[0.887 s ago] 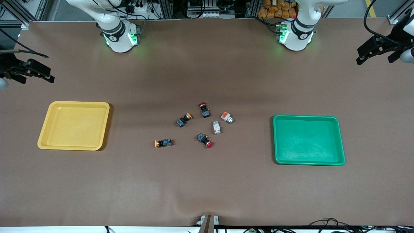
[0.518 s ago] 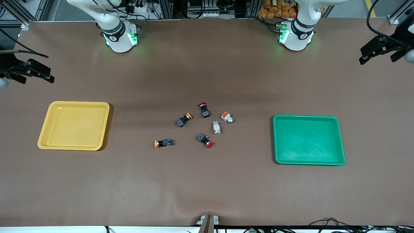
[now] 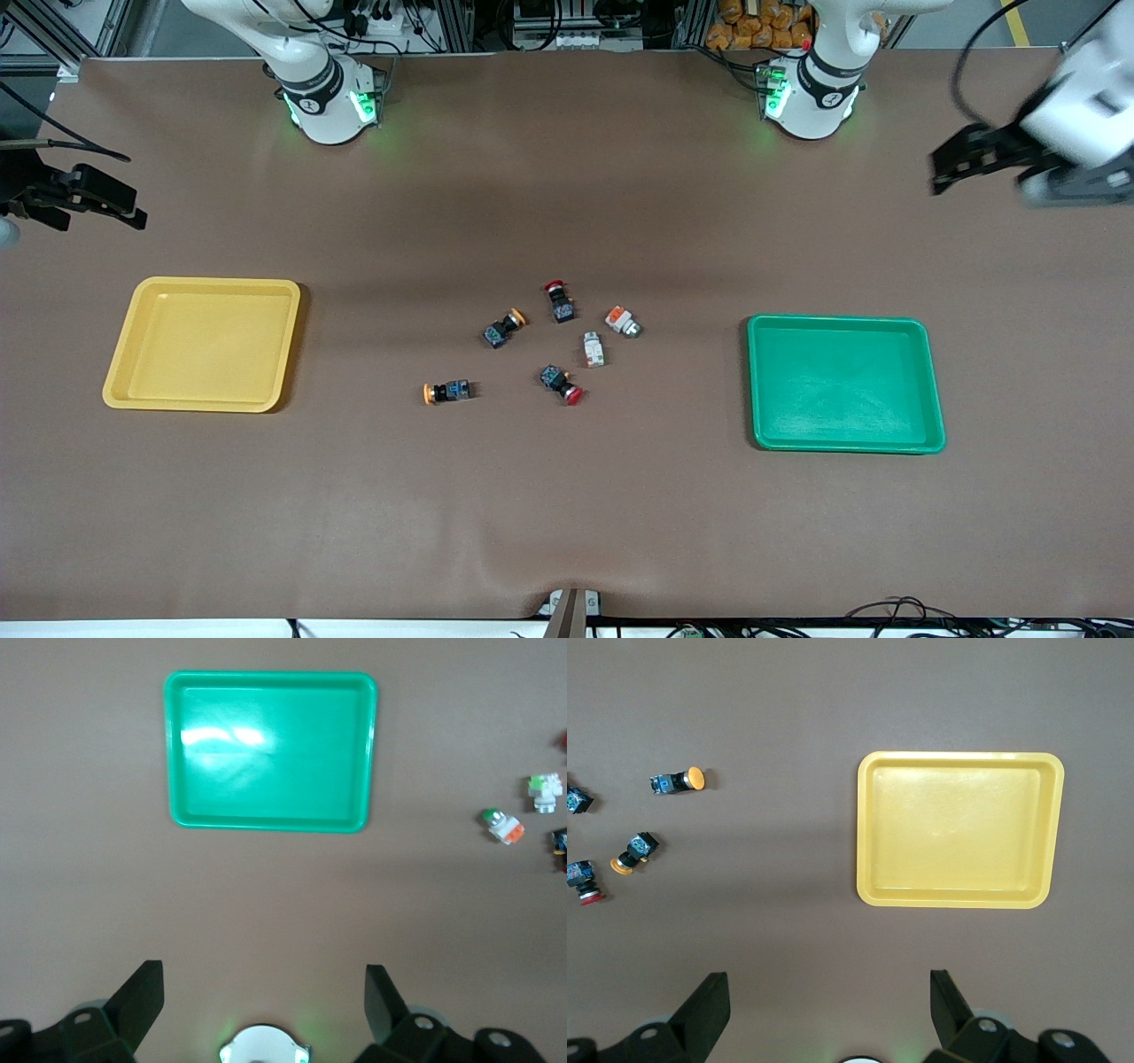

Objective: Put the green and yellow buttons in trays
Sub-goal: 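Reach the left gripper down to a green-capped white button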

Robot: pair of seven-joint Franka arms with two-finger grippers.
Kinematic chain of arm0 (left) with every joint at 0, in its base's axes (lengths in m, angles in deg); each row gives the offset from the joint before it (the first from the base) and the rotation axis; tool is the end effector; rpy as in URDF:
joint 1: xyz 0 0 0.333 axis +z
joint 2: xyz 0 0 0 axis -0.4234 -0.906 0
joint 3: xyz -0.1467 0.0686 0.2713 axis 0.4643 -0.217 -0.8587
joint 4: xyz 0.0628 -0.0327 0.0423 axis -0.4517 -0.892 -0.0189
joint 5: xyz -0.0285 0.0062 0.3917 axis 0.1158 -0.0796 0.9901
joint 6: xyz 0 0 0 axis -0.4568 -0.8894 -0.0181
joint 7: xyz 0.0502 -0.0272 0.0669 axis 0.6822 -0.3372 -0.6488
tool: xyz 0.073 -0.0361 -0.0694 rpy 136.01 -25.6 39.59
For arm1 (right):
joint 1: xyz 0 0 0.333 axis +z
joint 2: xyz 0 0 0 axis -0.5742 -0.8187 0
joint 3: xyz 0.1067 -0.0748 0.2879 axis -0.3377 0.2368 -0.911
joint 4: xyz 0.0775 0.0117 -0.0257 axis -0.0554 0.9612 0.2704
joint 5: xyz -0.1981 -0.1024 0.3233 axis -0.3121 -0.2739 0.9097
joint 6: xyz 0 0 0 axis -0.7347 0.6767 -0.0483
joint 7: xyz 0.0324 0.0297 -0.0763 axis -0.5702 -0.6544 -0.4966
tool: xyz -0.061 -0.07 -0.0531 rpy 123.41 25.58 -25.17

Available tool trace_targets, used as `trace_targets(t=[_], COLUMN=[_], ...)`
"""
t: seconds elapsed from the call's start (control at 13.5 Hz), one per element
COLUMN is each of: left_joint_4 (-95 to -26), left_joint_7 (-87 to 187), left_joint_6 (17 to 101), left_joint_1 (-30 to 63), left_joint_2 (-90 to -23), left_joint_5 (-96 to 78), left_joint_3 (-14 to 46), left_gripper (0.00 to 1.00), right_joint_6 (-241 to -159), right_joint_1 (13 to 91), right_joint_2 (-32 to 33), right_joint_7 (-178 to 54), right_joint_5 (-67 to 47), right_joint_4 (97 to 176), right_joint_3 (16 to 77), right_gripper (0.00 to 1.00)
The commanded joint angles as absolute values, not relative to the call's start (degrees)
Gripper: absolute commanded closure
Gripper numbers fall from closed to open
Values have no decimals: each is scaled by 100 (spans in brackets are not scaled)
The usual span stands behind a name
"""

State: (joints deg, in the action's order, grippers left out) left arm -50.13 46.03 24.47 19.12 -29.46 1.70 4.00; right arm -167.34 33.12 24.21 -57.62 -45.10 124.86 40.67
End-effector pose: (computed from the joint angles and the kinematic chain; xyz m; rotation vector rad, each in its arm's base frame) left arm 0.5210 -0.1090 0.6345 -3.0932 0.0315 0.1392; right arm 0.5422 -0.0109 0.6380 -3.0994 0.0215 0.1140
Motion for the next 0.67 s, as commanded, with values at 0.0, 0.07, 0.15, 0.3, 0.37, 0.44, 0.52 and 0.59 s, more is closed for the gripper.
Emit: trace_targets(t=[0.0,0.07,0.15,0.3,0.37,0.44,0.52,0.59], left_joint_4=[-4880,-5011,-5317,-5906,-6170,-6399,-6627,-6812], left_joint_7=[3763,3560,3210,2366,2154,1934,1601,1224], left_joint_6=[2559,2777,3162,3936,4287,4587,4920,5246], left_joint_1=[1898,1898,1890,1890,1872,1872,1872,1855], left_joint_2=[-3529,-3627,-3628,-3637,-3646,-3707,-3786,-3865], left_joint_5=[182,182,182,182,182,182,182,191], left_joint_3=[1000,1193,1378,1756,1880,2029,2178,2310], left_gripper=[0,0,0,0,0,0,0,0], right_joint_6=[-16745,-16745,-16736,-16736,-16736,-16728,-16719,-16719], right_joint_1=[3162,3153,3153,3144,3152,3161,3153,3144], right_joint_2=[2427,2427,2427,2427,2427,2427,2427,2427], right_joint_7=[-5777,-5777,-5777,-5777,-5777,-5777,-5777,-5777], right_joint_5=[-4502,-4502,-4502,-4502,-4502,-4502,-4502,-4502], right_joint_4=[12464,12464,12464,12464,12464,12473,12473,12464], right_joint_3=[3991,3991,3991,3991,3991,3991,3991,3991], right_gripper=[0,0,0,0,0,0,0,0])
